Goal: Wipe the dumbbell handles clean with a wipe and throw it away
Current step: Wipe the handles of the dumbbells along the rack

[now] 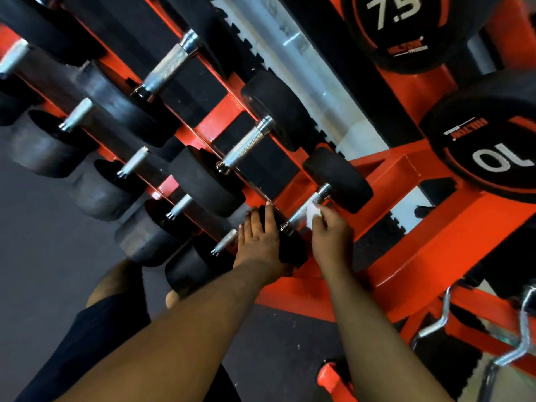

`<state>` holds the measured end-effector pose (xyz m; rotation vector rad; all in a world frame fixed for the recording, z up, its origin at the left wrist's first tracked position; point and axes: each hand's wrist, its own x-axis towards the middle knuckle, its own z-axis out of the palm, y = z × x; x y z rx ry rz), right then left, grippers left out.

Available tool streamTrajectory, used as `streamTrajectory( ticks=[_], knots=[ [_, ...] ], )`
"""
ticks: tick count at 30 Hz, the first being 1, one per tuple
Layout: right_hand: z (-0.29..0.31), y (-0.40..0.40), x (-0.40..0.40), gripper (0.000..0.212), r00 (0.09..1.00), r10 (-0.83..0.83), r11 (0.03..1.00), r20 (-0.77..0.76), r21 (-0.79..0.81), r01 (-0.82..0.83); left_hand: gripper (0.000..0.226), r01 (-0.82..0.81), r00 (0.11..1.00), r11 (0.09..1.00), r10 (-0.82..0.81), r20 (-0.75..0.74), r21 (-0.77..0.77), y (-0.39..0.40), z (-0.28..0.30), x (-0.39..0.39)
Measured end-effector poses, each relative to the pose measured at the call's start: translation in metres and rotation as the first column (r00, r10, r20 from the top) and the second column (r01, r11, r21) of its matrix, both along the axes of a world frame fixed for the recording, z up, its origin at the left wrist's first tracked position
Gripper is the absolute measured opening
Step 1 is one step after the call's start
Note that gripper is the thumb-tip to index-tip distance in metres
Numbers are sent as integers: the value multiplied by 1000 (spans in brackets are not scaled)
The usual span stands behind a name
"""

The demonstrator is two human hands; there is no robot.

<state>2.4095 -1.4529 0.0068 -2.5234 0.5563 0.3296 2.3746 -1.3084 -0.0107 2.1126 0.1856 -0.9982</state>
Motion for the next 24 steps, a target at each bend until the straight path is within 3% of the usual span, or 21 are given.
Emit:
streamTrajectory(
  ticks=[2, 3, 5, 7, 8, 10, 11, 12, 15, 17, 20, 21, 24],
  knots=[
    [8, 2, 16, 35, 926, 358, 919, 119, -218, -328, 154, -22, 1000, 1000, 22, 11, -15, 1, -2, -2],
    [7, 1, 24, 38, 843, 530, 815, 89, -328, -477, 155, -40, 999, 999, 40, 17, -24, 1, -4, -4],
    [-3, -7, 32, 49, 643, 743, 496, -185, -493, -715, 158, -69, 997, 997, 70, 25, -34, 2, -6, -5],
    [-10, -9, 20, 63, 417, 748, 205, -516, -418, -885, 159, -73, 997, 997, 74, 31, -36, 3, -8, -6],
    [-11, -11, 12, 62, 300, 747, 98, -593, -348, -932, 158, -67, 997, 997, 68, 36, -35, 3, -9, -5],
    [-10, -15, 6, 57, 120, 775, -58, -621, -258, -964, 156, -53, 998, 998, 54, 40, -32, 3, -9, -4],
    [-8, -17, 8, 58, 107, 785, -86, -610, -278, -957, 155, -47, 998, 998, 48, 35, -31, 3, -8, -4],
    [-6, -20, 15, 62, 162, 766, -55, -622, -315, -948, 154, -40, 999, 999, 41, 31, -29, 4, -8, -2],
    [-2, -18, 20, 73, 452, 619, 188, -643, -437, -879, 152, -20, 1000, 1000, 20, 11, -23, 4, -6, 0],
    [-5, -11, 1, 70, 485, 593, 258, -643, -418, -871, 152, -11, 1000, 1000, 11, -2, -17, 4, -6, 1],
    [-4, -12, -9, 71, 383, 681, 197, -624, -349, -916, 152, -1, 1000, 1000, 1, -8, -9, 4, -7, 1],
    [-3, -16, -2, 72, 412, 683, 222, -603, -366, -904, 152, 3, 1000, 1000, -3, -6, -8, 4, -7, 1],
    [2, -18, 15, 73, 618, 561, 399, -551, -474, -785, 152, 7, 1000, 1000, -7, -2, -3, 4, -6, 2]
  ],
)
